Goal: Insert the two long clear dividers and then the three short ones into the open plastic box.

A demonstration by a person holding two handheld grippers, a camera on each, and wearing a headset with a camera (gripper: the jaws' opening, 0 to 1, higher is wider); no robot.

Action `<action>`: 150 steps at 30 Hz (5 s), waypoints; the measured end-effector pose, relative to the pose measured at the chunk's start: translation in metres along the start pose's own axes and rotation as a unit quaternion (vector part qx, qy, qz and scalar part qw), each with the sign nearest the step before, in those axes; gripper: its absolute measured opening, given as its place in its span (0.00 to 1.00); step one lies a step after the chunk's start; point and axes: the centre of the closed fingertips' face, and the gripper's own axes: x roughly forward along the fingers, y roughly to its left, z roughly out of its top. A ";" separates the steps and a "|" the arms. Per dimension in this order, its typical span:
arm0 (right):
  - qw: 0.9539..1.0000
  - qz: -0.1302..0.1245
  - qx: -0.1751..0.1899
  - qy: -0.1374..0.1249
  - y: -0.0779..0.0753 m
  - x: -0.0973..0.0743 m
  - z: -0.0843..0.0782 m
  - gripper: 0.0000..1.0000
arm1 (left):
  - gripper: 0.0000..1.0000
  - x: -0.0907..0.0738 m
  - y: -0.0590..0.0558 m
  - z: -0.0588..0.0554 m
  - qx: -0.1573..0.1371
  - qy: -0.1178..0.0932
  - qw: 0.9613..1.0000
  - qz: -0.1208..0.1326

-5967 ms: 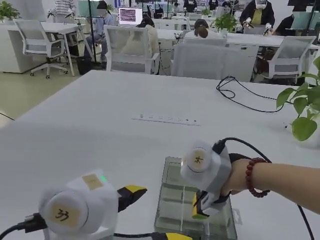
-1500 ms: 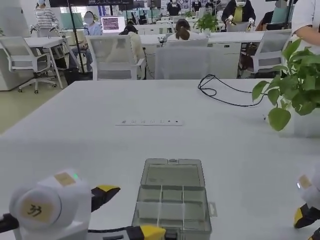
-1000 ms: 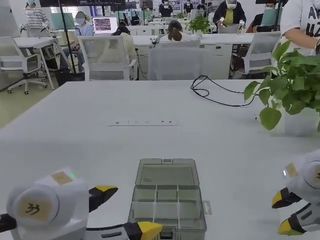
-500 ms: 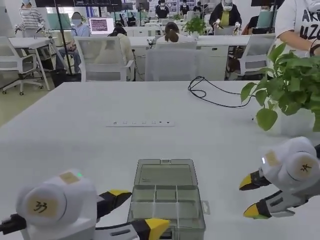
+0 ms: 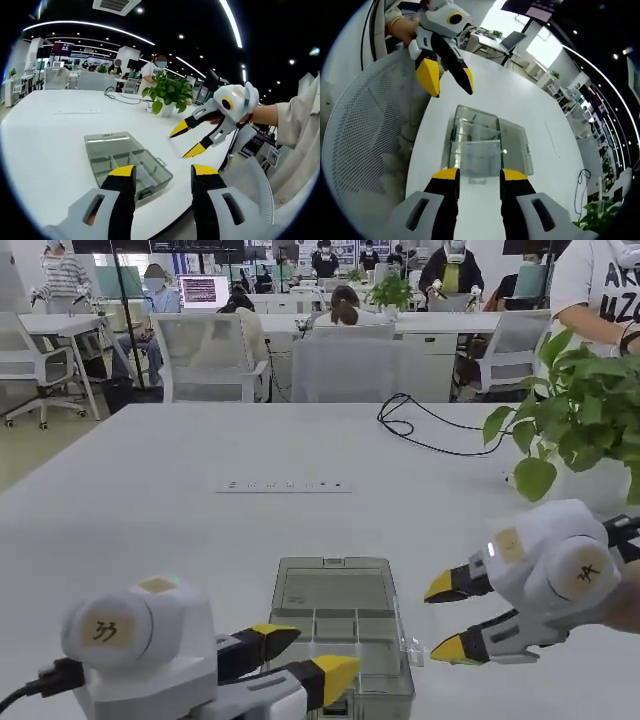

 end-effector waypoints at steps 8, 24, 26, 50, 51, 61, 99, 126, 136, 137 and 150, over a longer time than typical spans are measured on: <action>0.999 0.001 -0.022 -0.031 0.005 0.005 0.034 0.32 | 0.35 0.006 -0.005 0.003 -0.038 -0.008 0.999 -0.015; 0.997 0.002 -0.037 -0.069 0.009 0.014 0.067 0.32 | 0.13 0.011 -0.003 0.005 -0.152 -0.027 0.987 -0.044; 0.997 0.002 -0.038 -0.071 0.009 0.015 0.069 0.32 | 0.09 0.011 -0.004 0.004 -0.152 -0.025 0.987 -0.044; 0.996 -0.017 -0.030 -0.076 0.005 0.019 0.078 0.33 | 0.00 0.008 0.007 0.001 -0.215 -0.007 0.976 -0.024; 0.996 -0.017 -0.023 -0.080 0.004 0.018 0.079 0.32 | 0.00 0.006 0.009 -0.001 -0.197 0.001 0.980 -0.020; 0.992 0.001 0.038 -0.123 0.004 0.004 0.091 0.31 | 0.00 -0.003 0.015 -0.007 -0.061 0.022 0.998 -0.004; 0.976 0.133 0.044 -0.166 0.061 -0.002 0.109 0.13 | 0.00 -0.022 -0.029 -0.025 0.263 0.097 0.949 -0.146; 0.973 0.168 0.032 -0.158 0.067 0.005 0.110 0.02 | 0.00 -0.018 -0.032 -0.025 0.280 0.076 0.942 -0.168; 0.978 0.159 0.043 -0.131 0.054 0.008 0.102 0.02 | 0.19 -0.015 -0.023 -0.021 0.252 0.060 0.955 -0.145; 0.978 0.157 0.049 -0.127 0.051 0.009 0.100 0.02 | 0.22 -0.014 -0.021 -0.020 0.250 0.058 0.957 -0.137; 0.987 0.139 0.072 -0.043 0.023 0.020 0.072 0.02 | 0.56 -0.013 0.002 -0.017 0.187 0.039 0.979 -0.072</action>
